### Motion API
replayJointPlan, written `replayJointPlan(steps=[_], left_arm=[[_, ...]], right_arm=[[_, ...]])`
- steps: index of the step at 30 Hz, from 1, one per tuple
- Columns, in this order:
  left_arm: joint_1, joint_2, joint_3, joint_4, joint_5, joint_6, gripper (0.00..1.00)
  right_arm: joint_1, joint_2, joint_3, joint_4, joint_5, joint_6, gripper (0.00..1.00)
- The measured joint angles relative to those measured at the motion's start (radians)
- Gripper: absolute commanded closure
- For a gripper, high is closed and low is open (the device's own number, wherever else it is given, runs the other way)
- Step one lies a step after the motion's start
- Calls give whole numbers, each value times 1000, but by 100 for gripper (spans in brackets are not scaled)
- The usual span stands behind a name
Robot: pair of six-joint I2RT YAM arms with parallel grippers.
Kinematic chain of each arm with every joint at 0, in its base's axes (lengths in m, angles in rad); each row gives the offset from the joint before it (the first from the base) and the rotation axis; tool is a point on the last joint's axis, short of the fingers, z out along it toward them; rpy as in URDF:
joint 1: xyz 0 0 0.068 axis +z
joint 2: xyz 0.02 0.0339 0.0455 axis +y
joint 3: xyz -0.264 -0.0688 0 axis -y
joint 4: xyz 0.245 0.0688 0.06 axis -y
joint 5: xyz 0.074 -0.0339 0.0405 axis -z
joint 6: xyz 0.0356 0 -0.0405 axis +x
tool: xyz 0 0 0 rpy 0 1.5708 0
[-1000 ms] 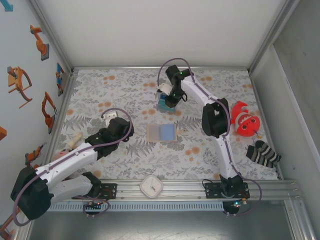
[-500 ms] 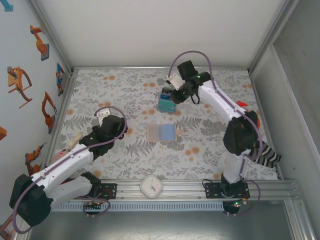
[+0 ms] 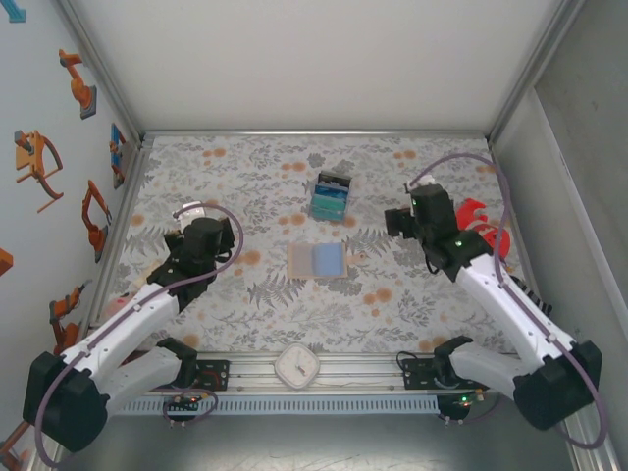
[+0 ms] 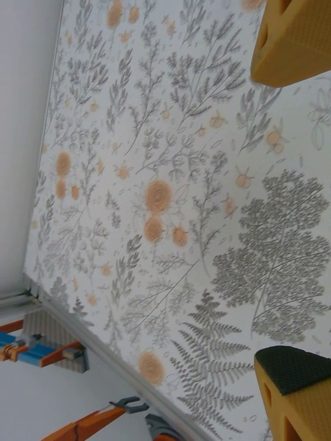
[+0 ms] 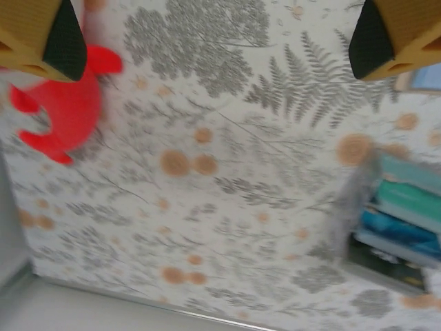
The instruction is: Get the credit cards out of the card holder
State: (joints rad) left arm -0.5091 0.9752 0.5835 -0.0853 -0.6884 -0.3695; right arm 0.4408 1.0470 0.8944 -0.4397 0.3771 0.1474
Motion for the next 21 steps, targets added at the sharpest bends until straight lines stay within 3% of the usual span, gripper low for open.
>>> replayJointPlan(steps=[9,21], left_arm=[[140,83,-71,257,62,198,3],[347,135,-231,589,296,297,3]], right_arm=[[-25,-103,-296,243,243,5,1],[-157,-134,-516,659,212,-112,1]])
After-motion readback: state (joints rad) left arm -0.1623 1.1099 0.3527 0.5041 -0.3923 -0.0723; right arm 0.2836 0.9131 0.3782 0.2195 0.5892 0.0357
